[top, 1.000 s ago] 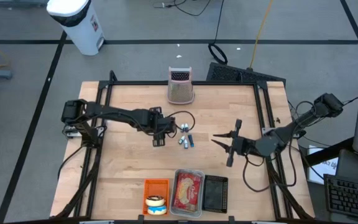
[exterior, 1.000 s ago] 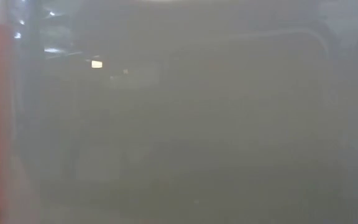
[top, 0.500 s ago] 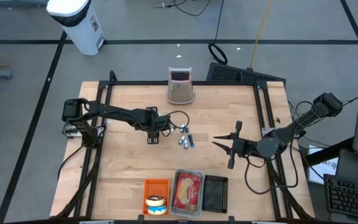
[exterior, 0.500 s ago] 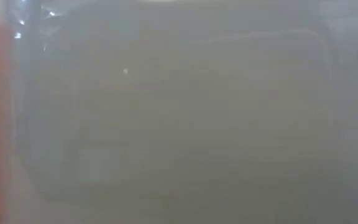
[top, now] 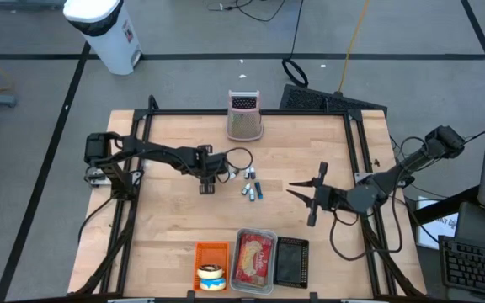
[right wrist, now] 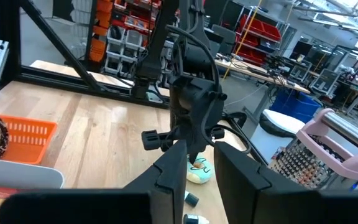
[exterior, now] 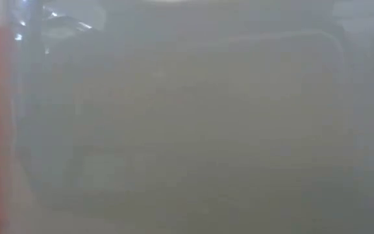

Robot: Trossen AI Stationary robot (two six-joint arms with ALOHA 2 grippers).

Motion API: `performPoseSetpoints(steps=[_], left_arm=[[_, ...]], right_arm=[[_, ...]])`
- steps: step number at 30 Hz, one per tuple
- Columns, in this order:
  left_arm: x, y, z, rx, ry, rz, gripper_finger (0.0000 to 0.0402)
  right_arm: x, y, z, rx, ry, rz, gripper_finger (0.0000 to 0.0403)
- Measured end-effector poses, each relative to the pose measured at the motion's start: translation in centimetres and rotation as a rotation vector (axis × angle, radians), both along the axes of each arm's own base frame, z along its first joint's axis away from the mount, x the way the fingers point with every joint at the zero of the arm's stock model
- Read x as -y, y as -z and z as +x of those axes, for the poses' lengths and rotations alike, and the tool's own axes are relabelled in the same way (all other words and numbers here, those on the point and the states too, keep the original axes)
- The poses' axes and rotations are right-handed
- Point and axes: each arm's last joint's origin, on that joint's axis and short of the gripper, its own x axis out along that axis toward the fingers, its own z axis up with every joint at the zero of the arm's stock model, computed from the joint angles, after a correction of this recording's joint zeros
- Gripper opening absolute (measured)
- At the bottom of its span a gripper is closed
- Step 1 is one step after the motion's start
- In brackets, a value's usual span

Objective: Pick & Place Food Item
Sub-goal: Put the light blue donut into the orange bin

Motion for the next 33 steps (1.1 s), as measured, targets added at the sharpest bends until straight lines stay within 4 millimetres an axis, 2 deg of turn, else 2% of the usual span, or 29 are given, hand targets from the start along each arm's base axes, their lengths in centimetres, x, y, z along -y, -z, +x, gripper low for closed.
performPoseSetpoints(steps=[6, 12, 19, 26, 33], left_arm=[[-0.4, 0.0, 0.0, 0.018, -0.034, -0.006, 0.0113], [-0.3, -0.2, 0.1, 0.025, -0.083, -0.030, 0.0059], [0.2, -1.9, 0.4, -0.031, -0.104, -0.246, 0.0013], [2.1, -5.3, 0.7, 0.037, -0.052, -0.459, 0.0013], [5.5, -10.6, -1.5, 0.178, -0.003, -0.665, 0.0006]], right_arm=[[0.6, 0.1, 0.3, -0.004, 0.031, 0.027, 0.0070], [0.8, 0.2, 0.3, -0.005, 0.041, 0.035, 0.0070], [0.8, 0.2, 0.3, -0.005, 0.041, 0.036, 0.0070], [0.8, 0.2, 0.3, -0.005, 0.040, 0.037, 0.0070], [0.8, 0.2, 0.3, -0.004, 0.041, 0.041, 0.0070]])
